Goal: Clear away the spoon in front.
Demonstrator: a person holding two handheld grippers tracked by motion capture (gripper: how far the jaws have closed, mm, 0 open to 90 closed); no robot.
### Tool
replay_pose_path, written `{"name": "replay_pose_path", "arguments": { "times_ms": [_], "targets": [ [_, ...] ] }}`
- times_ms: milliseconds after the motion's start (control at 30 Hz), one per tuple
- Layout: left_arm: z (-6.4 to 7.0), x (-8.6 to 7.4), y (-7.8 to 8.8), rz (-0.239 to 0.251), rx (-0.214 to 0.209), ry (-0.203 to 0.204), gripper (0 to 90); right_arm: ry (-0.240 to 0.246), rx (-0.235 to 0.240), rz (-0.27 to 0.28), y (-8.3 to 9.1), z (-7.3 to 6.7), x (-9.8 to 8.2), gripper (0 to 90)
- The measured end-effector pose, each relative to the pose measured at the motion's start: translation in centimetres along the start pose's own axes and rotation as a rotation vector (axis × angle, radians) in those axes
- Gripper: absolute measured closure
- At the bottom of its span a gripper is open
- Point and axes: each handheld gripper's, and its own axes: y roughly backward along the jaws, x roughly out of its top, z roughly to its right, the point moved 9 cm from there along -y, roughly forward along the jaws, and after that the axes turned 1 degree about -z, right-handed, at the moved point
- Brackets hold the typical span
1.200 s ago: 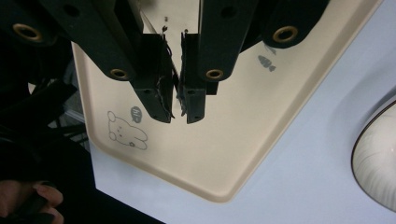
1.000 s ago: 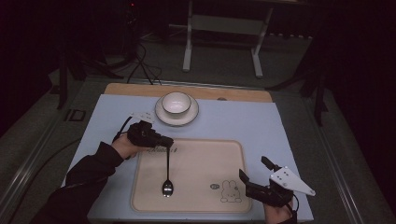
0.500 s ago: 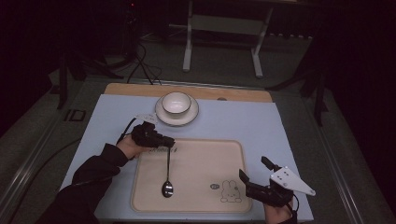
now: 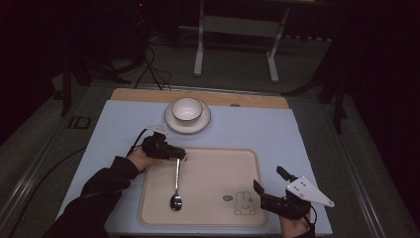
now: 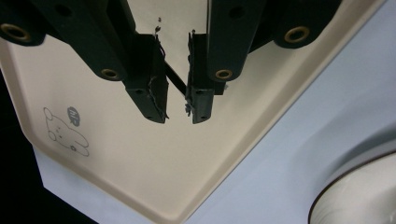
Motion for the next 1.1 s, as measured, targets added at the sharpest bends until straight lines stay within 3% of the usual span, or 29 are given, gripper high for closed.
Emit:
{"name": "replay_pose_path", "arguments": {
  "times_ms": [300,600,900,1100],
  "targets": [
    [-0.8,-0.6,-0.4,-0.008,0.027,0.026,75.9,-0.002,0.005,-0.003,-0.1,-0.1,0.0,13.0],
    [-2.1,-1.6,-0.8,-0.049,0.093,0.059,74.0,-0.004,0.01,-0.006,-0.1,-0.1,-0.1,13.1],
    [-2.4,-1.6,-0.9,-0.074,0.133,0.043,72.2,-0.011,0.013,-0.007,-0.2,0.0,-0.1,13.2],
    [-2.5,-1.7,-1.1,-0.098,0.151,0.032,66.3,-0.015,0.018,-0.009,-0.1,0.1,-0.3,13.3]
  ]
}}
